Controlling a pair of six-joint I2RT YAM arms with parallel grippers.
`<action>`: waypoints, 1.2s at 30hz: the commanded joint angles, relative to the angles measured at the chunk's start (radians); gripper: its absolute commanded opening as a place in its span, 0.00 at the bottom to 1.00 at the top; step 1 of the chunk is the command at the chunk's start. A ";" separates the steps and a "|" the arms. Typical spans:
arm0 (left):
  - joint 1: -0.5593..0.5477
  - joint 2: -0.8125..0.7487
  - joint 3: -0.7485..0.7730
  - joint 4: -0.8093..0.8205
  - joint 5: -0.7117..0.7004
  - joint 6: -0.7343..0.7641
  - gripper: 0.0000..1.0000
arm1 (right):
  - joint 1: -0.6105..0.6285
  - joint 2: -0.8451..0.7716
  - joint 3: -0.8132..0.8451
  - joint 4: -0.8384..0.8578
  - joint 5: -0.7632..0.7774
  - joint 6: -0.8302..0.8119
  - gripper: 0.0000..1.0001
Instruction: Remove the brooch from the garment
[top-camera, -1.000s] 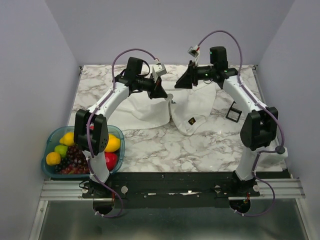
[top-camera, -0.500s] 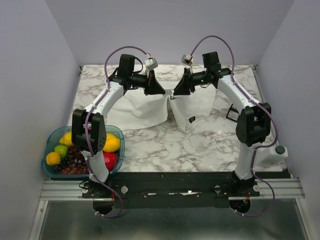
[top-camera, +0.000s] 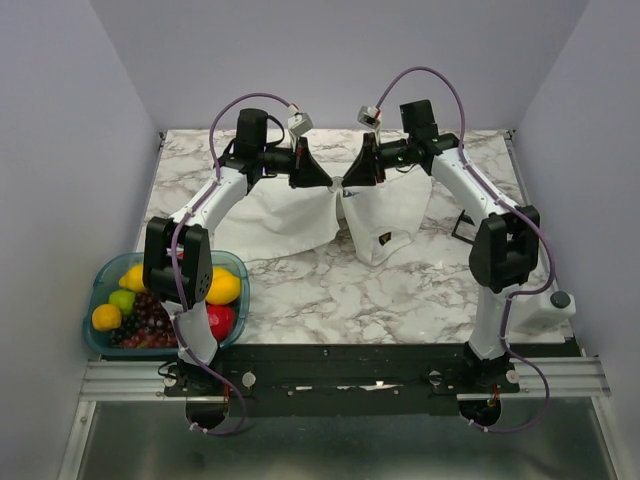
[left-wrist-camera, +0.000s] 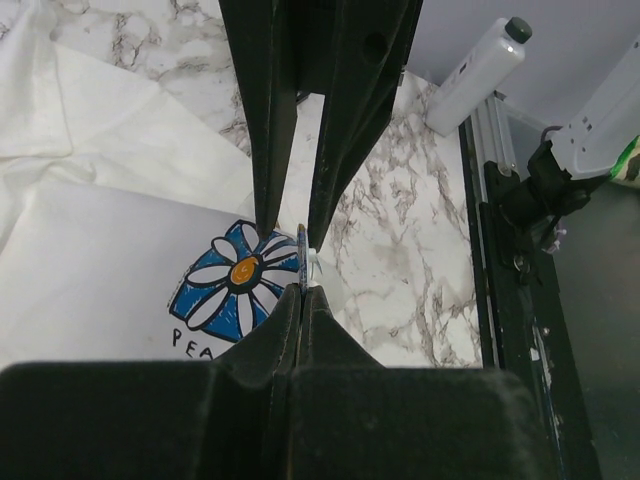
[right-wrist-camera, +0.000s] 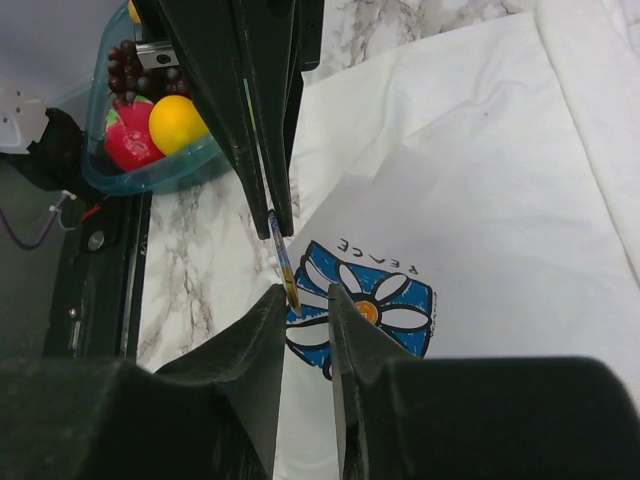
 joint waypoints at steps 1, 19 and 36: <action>0.004 -0.016 -0.010 0.078 0.057 -0.060 0.00 | 0.005 0.015 0.004 0.009 -0.006 -0.002 0.28; 0.001 -0.015 -0.054 0.138 -0.013 -0.103 0.29 | 0.010 0.015 -0.022 0.094 -0.021 0.128 0.00; -0.002 -0.033 -0.206 0.515 -0.106 -0.419 0.37 | 0.011 -0.005 -0.083 0.234 0.031 0.319 0.00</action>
